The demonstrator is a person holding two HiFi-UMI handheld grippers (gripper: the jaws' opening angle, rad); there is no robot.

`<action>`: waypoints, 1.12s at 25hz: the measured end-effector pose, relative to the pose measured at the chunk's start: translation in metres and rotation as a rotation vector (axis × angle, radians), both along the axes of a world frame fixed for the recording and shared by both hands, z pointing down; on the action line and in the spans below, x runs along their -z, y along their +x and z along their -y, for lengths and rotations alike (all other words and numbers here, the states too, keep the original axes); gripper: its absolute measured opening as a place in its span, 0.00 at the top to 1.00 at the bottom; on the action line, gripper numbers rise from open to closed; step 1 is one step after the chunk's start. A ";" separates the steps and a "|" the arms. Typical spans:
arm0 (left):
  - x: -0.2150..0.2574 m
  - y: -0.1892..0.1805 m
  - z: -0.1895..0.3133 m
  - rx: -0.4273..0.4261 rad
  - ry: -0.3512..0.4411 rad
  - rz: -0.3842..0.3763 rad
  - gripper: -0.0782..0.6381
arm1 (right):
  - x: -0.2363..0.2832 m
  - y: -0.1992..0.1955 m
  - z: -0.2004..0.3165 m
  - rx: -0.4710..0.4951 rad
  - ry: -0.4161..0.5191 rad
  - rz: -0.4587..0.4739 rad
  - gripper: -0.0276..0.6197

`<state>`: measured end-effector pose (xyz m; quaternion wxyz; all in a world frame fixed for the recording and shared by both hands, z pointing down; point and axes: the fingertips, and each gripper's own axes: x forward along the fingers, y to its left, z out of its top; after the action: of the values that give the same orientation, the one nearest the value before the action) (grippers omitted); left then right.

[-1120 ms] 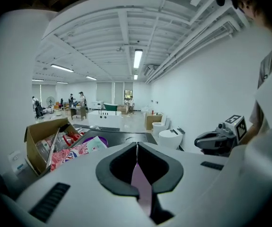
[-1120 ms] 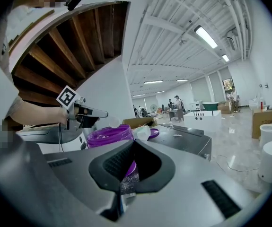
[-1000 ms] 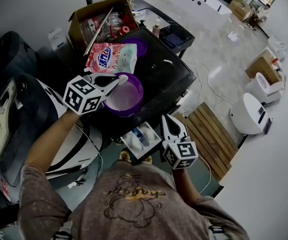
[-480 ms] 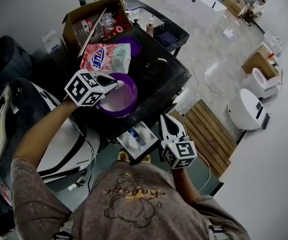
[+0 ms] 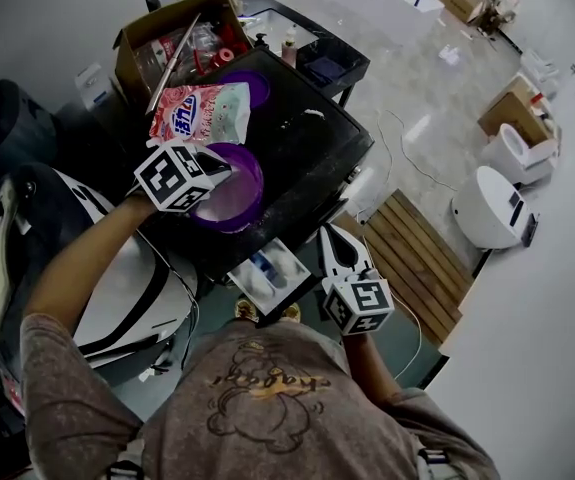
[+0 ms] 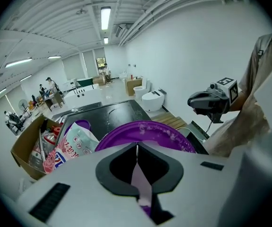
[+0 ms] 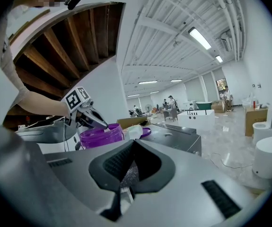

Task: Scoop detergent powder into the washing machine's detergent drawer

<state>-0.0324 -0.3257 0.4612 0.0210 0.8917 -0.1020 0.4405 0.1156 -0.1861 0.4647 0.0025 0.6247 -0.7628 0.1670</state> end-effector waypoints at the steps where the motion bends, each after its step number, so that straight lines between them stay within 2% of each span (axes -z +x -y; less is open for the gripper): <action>1: -0.001 0.001 -0.001 -0.005 0.000 0.010 0.86 | -0.001 0.000 -0.001 0.000 -0.001 -0.002 0.96; 13: -0.016 0.008 -0.007 -0.078 -0.015 0.141 0.86 | 0.005 0.009 -0.001 -0.031 0.014 0.025 0.96; 28: -0.029 0.012 -0.026 -0.140 -0.102 0.198 0.86 | 0.000 0.015 -0.007 -0.046 0.008 0.034 0.96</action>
<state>-0.0206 -0.3001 0.4900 0.0251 0.8466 -0.0186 0.5312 0.1306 -0.1791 0.4649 -0.0167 0.6392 -0.7488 0.1744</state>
